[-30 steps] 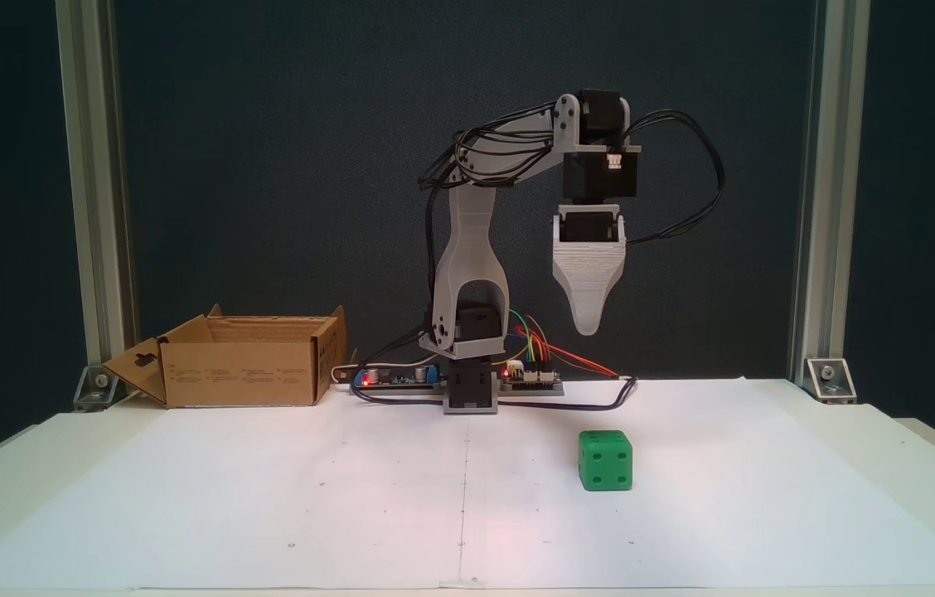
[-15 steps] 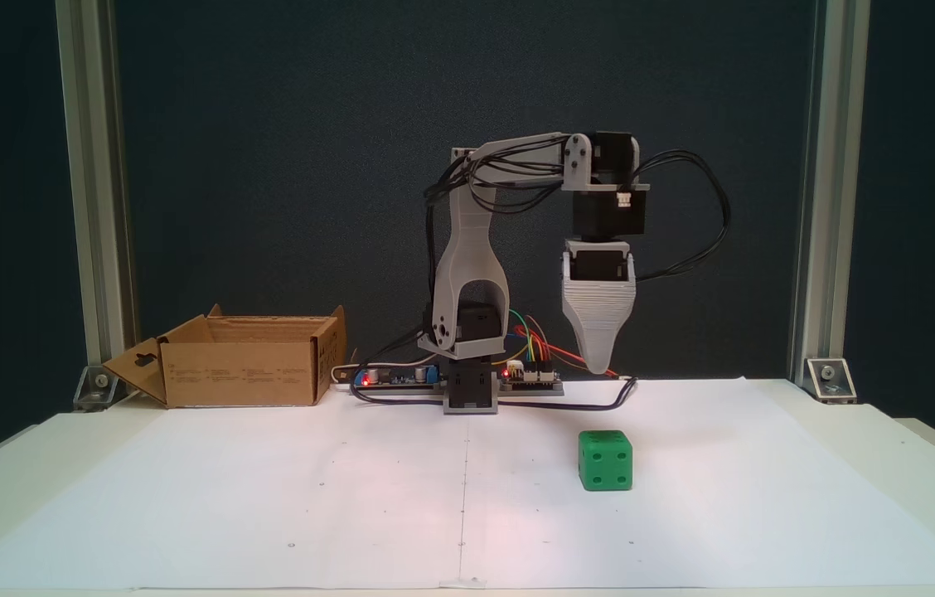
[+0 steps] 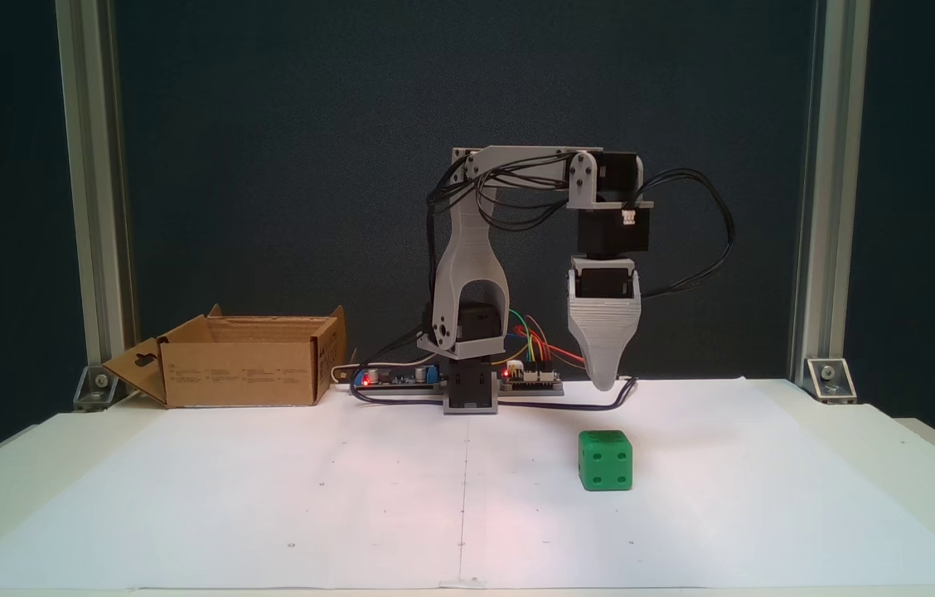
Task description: Grasp a green dice and put it in the bin.
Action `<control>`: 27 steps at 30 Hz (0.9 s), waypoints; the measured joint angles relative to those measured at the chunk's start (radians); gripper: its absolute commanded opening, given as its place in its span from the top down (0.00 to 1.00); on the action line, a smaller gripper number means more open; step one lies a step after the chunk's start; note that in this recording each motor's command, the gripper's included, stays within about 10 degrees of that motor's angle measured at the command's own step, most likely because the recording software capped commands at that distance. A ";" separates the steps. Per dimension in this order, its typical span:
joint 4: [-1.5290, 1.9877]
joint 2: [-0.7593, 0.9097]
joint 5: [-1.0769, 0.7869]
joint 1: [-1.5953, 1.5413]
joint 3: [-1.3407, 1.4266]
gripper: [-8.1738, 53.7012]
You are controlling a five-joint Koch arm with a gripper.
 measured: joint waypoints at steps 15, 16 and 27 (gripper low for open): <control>-0.078 0.000 0.008 0.020 0.057 0.17; -0.081 -0.002 0.008 0.020 0.060 0.17; -0.135 -0.002 0.008 0.021 0.114 0.17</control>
